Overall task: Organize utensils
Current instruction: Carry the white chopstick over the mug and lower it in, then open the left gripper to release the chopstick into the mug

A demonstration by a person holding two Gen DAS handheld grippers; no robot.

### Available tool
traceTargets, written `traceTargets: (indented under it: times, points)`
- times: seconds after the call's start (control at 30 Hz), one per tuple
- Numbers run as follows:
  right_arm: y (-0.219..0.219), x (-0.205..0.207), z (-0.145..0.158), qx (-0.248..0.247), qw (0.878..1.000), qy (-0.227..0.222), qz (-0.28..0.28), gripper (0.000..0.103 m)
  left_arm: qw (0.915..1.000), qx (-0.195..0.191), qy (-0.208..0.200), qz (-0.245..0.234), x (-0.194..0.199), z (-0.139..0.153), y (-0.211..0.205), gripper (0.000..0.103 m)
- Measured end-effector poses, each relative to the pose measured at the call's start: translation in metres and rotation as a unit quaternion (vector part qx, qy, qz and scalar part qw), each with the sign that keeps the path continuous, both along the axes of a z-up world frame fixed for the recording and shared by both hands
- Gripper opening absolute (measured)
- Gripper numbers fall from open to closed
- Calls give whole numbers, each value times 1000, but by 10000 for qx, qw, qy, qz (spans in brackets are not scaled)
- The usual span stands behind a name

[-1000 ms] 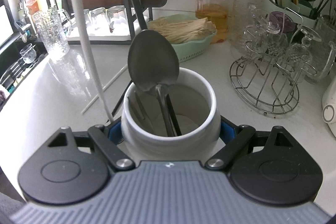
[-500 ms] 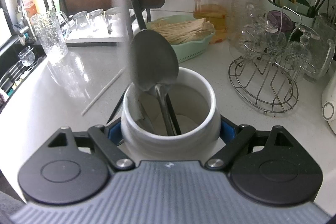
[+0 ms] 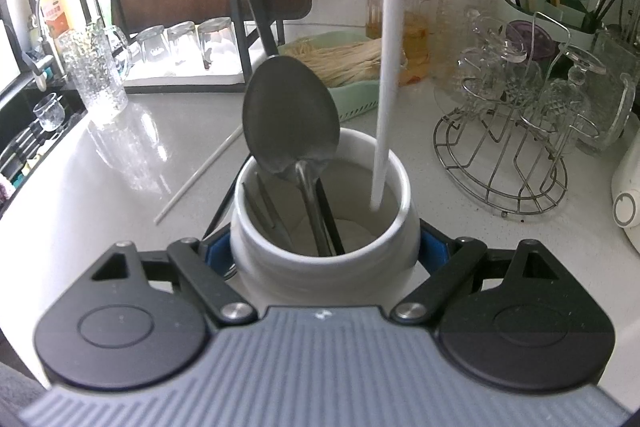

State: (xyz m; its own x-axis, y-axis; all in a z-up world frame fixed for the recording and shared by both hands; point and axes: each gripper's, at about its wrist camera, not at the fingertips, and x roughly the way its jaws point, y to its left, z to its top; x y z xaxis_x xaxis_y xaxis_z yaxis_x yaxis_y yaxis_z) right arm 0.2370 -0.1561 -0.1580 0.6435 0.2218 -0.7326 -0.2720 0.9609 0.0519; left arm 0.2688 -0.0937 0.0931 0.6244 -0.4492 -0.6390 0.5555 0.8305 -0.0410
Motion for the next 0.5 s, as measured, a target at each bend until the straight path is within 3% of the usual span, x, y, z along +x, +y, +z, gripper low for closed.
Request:
traceTargets:
  times: [0.13,0.3,0.4,0.5]
  points:
    - [1,0,0,4,10000,-25,-44,91,9997,23,236,40,10,-16,-1,7]
    - [1,-1,-1,-3,10000,-42,-72,91,9949,-42,1005,50,26,-34,-2,7]
    - [2,1,0,-22,10000,-9,-67,91,9939,205,1086,-29,30,-36,-7,7]
    - [3,3,1,-58,10000,17,-69,91,9887,284,1473,-1,42,-45,-7,7]
